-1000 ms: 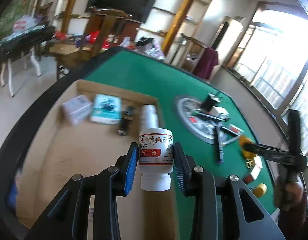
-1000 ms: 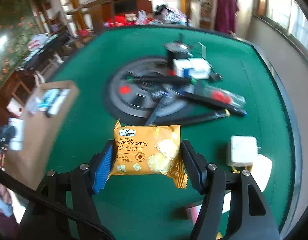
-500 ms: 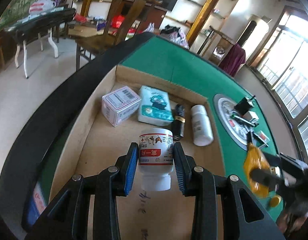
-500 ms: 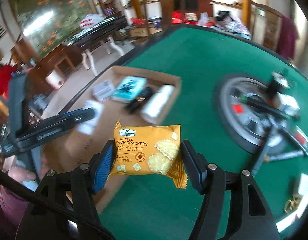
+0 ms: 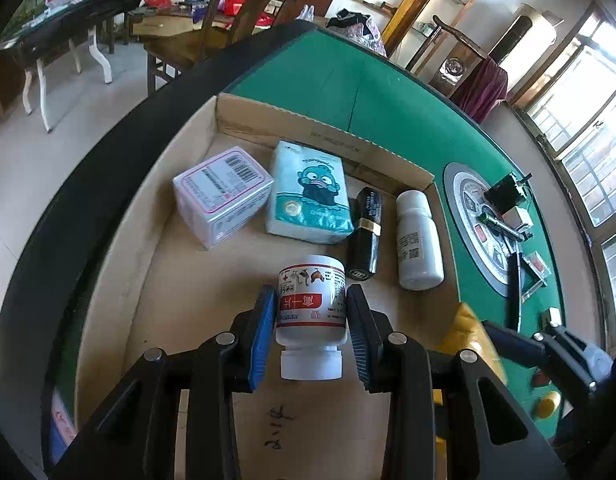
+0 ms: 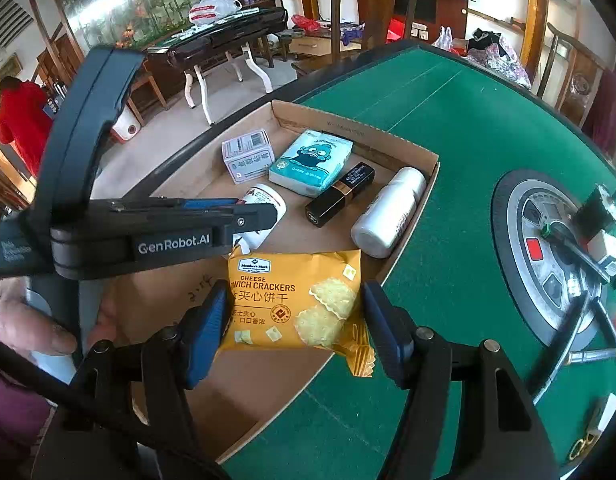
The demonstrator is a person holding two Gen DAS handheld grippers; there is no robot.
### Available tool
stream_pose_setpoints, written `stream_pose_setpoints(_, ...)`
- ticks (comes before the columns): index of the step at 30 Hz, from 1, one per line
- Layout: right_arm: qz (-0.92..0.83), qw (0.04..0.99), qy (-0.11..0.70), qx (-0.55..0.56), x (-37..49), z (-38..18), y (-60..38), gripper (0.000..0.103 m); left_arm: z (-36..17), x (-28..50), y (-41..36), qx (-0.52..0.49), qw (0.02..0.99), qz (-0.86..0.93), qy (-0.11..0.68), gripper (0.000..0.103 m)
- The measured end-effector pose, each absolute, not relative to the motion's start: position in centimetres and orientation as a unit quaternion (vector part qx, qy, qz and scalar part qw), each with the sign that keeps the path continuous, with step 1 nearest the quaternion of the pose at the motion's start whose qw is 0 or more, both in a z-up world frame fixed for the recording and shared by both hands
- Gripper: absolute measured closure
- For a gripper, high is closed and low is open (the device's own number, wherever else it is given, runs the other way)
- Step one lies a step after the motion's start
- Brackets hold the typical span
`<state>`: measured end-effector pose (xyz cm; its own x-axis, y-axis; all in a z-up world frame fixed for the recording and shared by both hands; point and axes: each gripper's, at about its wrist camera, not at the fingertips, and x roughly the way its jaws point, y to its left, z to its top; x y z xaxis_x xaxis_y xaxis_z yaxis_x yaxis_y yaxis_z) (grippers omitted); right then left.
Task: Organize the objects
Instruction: 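Carry both items to the tray and release them inside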
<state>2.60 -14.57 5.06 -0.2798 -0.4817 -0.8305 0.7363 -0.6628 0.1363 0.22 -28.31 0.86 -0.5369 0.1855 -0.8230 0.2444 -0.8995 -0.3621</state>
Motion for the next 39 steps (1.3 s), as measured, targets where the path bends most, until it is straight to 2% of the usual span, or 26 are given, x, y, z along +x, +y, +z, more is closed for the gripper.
stream_pose_setpoints(4,-0.791,0.385,0.150,0.452,2.7,5.1,-14.9,0.037,0.8,0.1,-28.6,0.472,0.008,-0.846,0.248,0.070)
stream_pose_setpoints(7,-0.791,0.386,0.164,0.446,2.6,5.0,-15.5,0.037,1.0,0.7,-29.1,0.458,0.003,-0.846,0.273,0.061)
stream_pose_setpoints(12,-0.788,0.384,0.199,0.439,2.6,4.6,-16.7,0.037,2.1,2.5,-30.5,0.427,0.011,-0.852,0.303,0.059)
stream_pose_setpoints(15,-0.779,0.385,0.229,0.438,2.5,4.1,-17.7,0.037,2.6,4.0,-31.3,0.405,0.018,-0.854,0.327,0.050)
stream_pose_setpoints(19,-0.766,0.374,0.297,0.430,2.7,3.0,-19.1,0.037,3.2,5.7,-31.6,0.383,0.027,-0.861,0.333,0.049)
stream_pose_setpoints(24,-0.762,0.361,0.329,0.424,2.3,2.4,-20.0,0.034,3.5,7.2,-31.7,0.364,0.033,-0.866,0.341,0.046)
stream_pose_setpoints(25,-0.764,0.359,0.328,0.424,2.1,2.3,-20.1,0.033,3.5,7.4,-31.7,0.362,0.033,-0.866,0.343,0.042)
stream_pose_setpoints(30,-0.771,0.355,0.313,0.426,2.0,2.9,-19.6,0.033,3.5,8.5,-31.6,0.353,0.038,-0.865,0.353,0.041)
stream_pose_setpoints(32,-0.781,0.355,0.300,0.417,2.2,3.7,-19.2,0.033,3.6,8.8,-31.6,0.353,0.037,-0.866,0.352,0.037)
stream_pose_setpoints(39,-0.818,0.363,0.188,0.405,1.7,7.7,-14.9,0.032,3.6,9.4,-31.2,0.354,0.039,-0.863,0.359,0.036)
